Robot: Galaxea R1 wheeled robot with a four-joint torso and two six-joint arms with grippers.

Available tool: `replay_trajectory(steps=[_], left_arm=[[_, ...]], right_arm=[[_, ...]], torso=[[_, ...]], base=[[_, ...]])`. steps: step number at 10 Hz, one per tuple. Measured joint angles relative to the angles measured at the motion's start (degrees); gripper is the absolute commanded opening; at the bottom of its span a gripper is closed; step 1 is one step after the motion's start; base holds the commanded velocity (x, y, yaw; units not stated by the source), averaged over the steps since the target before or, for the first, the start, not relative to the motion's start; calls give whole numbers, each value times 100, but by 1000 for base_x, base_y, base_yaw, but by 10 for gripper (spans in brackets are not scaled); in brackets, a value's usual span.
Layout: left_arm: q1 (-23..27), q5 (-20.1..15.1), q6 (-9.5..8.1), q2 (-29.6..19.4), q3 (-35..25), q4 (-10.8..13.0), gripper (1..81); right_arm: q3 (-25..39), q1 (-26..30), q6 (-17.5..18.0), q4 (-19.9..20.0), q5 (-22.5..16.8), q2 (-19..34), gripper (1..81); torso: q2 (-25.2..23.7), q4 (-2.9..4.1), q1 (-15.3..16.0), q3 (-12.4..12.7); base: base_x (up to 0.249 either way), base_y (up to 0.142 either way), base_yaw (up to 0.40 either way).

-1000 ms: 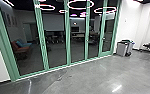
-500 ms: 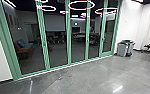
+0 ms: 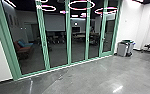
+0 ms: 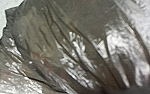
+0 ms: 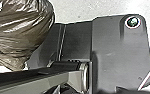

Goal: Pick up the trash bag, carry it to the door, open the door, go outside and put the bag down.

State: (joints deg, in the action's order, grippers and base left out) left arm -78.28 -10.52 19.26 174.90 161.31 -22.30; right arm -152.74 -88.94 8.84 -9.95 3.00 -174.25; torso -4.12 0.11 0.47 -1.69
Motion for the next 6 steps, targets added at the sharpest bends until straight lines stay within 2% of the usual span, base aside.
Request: replay_trajectory(steps=[2, 6], left_arm=[[-24, -4, 0, -1, 0, 0, 10], [22, -6, 2, -1, 0, 0, 10]], right_arm=[[0, 5, 0, -2, 2, 0, 811], [-2, 7, 0, 0, 6, -1, 811]], torso=[[0, 0, 0, 0], [-2, 0, -5, 0]], base=[[0, 0, 0], [95, 0, 0]])
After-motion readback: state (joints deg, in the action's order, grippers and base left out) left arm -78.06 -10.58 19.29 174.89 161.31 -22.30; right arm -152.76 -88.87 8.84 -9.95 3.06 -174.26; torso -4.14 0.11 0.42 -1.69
